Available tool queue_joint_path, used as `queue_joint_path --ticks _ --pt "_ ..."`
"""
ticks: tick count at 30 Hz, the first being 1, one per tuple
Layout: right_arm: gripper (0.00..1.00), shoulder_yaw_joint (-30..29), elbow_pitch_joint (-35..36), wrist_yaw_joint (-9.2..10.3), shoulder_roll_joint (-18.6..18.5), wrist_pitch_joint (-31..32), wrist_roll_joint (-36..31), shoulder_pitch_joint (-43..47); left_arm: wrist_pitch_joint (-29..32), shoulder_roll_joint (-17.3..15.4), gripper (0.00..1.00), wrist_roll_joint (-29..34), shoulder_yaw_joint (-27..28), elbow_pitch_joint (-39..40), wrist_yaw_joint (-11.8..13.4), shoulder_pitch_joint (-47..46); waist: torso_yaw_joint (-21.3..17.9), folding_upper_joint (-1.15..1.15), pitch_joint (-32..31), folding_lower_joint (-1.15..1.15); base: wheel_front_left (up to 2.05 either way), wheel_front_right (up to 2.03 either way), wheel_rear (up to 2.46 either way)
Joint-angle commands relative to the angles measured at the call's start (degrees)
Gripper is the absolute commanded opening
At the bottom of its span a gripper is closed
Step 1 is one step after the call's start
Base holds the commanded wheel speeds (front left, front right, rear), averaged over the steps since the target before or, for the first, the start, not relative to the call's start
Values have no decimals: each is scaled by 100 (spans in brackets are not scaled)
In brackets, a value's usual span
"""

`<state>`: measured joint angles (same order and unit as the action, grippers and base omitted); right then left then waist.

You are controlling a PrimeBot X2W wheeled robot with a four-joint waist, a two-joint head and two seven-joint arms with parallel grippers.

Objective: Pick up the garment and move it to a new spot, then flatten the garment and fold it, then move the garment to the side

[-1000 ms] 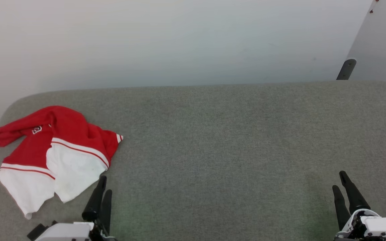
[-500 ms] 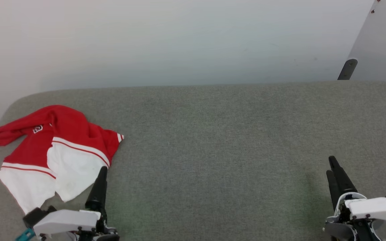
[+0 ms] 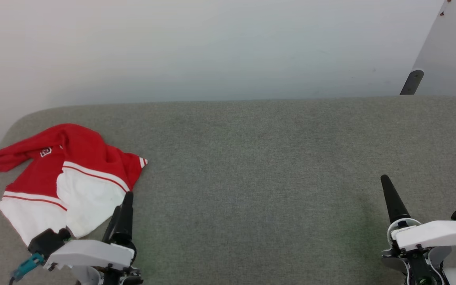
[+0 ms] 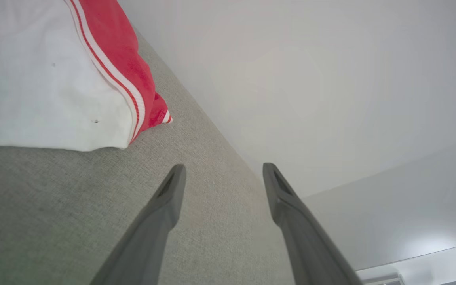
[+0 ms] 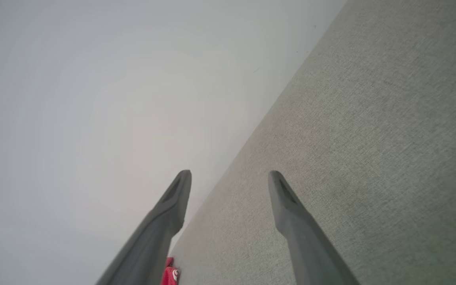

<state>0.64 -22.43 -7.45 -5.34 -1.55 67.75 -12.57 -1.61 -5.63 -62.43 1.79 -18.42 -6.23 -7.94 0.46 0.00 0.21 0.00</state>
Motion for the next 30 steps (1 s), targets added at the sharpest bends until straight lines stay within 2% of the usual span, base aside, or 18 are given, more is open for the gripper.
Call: queue_joint_path --ticks 1,16,30 --pt "100 32 27 -2 -40 -42 -161 -199 -37 -56 100 189 -26 75 24 -153 0 0 0 0 0 0 0" --pt "100 -21 -103 -3 0 -362 -2537 -386 -357 -157 100 1805 -210 13 168 -206 -7 0 -15 0 0 0 0" --pt "100 -166 -278 -3 66 -601 -4125 -493 -595 -223 100 2817 -264 -77 275 -225 -35 0 -54 0 0 0 0"
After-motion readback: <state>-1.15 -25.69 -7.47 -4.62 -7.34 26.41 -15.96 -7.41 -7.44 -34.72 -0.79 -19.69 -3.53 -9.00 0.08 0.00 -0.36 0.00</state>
